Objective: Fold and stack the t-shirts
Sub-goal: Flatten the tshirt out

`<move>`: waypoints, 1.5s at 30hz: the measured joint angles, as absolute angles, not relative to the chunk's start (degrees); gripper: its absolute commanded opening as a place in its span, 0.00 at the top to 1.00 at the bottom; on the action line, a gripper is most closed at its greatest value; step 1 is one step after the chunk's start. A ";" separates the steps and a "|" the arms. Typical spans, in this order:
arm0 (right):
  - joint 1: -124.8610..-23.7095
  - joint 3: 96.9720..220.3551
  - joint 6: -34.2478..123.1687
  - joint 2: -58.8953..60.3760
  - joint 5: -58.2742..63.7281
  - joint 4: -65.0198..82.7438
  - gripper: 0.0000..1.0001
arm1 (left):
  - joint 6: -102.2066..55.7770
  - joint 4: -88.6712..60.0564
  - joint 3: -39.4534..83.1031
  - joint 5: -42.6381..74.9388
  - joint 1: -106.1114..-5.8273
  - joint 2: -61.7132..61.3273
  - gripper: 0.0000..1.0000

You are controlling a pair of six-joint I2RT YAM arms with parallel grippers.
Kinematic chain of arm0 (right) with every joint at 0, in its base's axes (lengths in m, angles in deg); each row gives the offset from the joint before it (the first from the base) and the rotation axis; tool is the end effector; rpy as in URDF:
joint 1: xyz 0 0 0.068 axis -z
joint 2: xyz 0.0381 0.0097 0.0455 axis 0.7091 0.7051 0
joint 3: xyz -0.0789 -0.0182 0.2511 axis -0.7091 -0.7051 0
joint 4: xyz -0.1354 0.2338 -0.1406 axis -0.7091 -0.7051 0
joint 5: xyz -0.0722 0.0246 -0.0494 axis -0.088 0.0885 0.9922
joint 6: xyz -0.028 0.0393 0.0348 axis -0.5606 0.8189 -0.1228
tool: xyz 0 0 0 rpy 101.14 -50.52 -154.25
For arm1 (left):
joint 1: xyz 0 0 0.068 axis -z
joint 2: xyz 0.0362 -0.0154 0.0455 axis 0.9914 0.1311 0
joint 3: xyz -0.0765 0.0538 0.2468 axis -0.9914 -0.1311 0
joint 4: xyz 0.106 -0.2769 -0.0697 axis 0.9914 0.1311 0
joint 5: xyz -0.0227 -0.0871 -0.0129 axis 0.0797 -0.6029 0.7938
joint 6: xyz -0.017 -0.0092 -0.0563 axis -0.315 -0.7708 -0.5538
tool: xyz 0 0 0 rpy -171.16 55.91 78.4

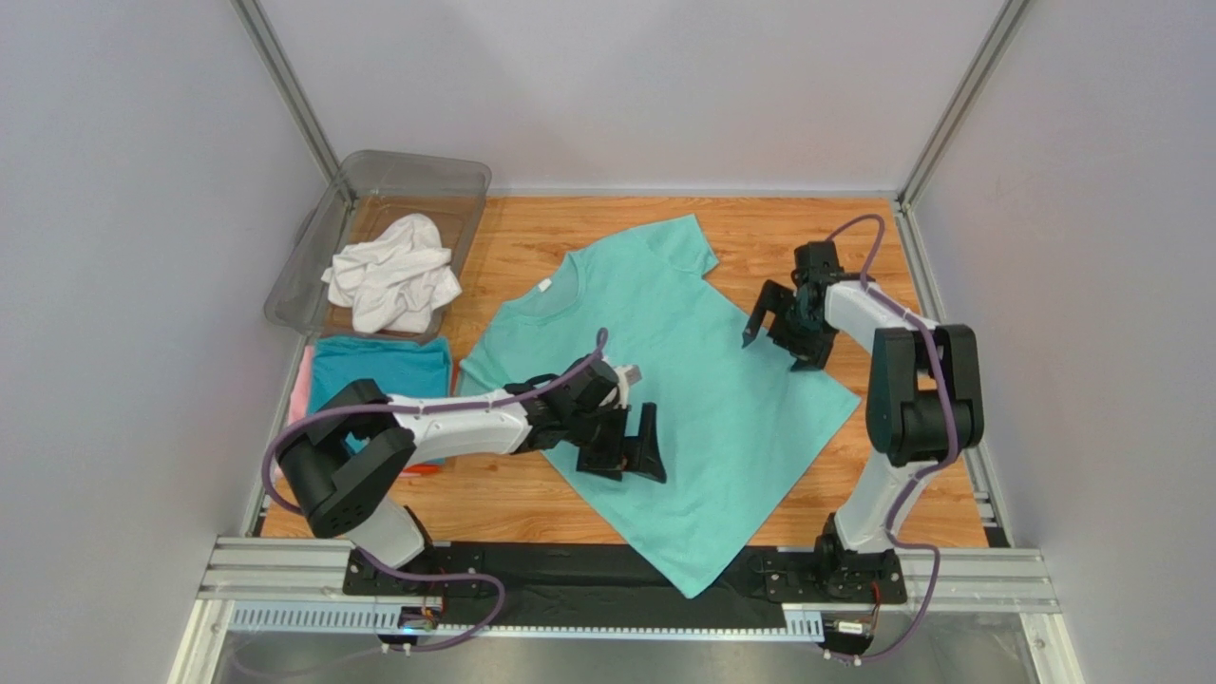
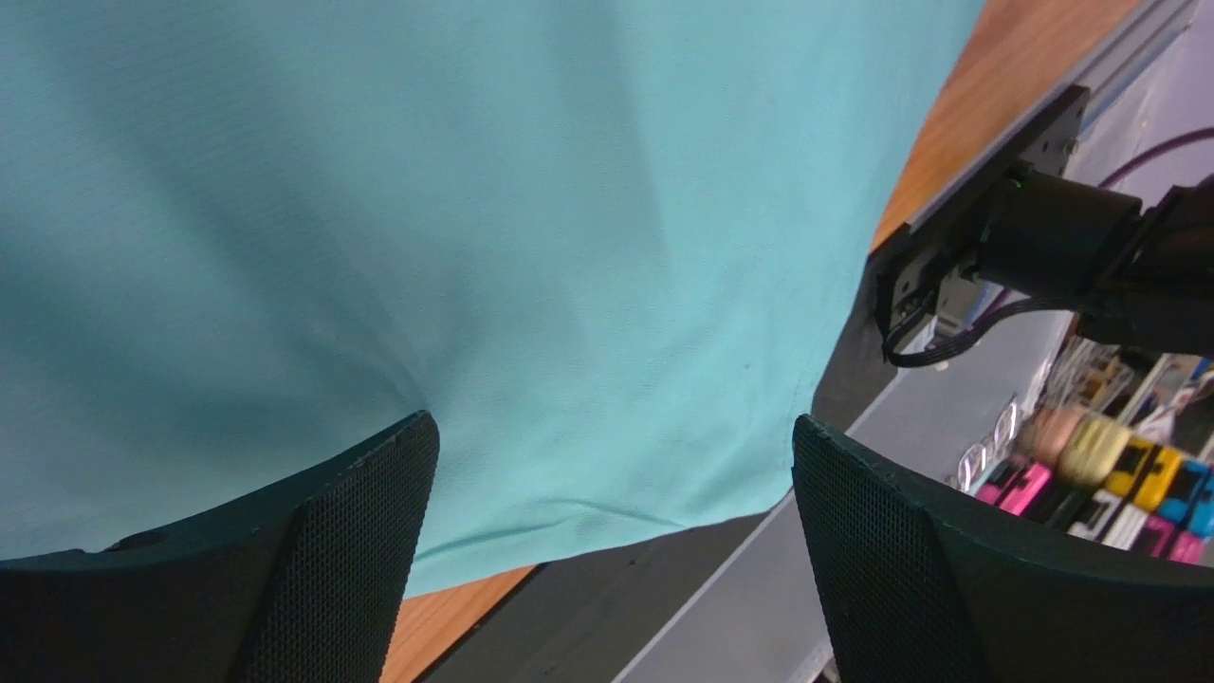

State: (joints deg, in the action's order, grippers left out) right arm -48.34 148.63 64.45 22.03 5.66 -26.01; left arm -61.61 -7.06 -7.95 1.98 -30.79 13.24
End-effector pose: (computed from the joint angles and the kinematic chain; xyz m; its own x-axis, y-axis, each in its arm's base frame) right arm 0.3783 0.0247 0.1245 -0.8849 0.4009 -0.2371 0.3571 0.9108 0.2073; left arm 0.1912 -0.2689 0.1094 -0.9804 0.0990 -0.1706 0.1889 0.7196 -0.6682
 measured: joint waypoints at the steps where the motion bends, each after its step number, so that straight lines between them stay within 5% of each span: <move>1: -48.19 151.12 63.82 23.93 5.61 -25.83 0.00 | -61.20 -6.09 -5.53 2.04 -29.52 14.40 0.00; 6: -48.21 156.17 62.16 25.59 5.99 -25.79 0.00 | -57.74 -1.31 2.45 4.45 -26.50 13.11 0.00; 12: -48.29 151.45 62.88 14.44 10.55 -28.37 0.00 | -51.60 9.31 6.71 16.14 -29.08 3.88 0.00; 18: -52.29 136.37 66.95 -2.82 11.47 -28.76 0.00 | -46.60 12.11 6.67 20.25 -45.08 1.54 0.00; 24: -60.18 122.82 71.67 -5.38 7.65 -28.39 0.00 | -44.58 11.87 7.19 18.41 -56.84 12.08 0.00; 32: -59.16 128.33 71.51 4.02 10.20 -28.43 0.00 | -44.26 10.63 9.23 14.63 -59.57 22.86 0.00; 45: -48.67 158.12 64.21 29.68 13.59 -30.20 0.00 | -50.25 1.60 4.44 6.81 -56.19 21.76 0.00</move>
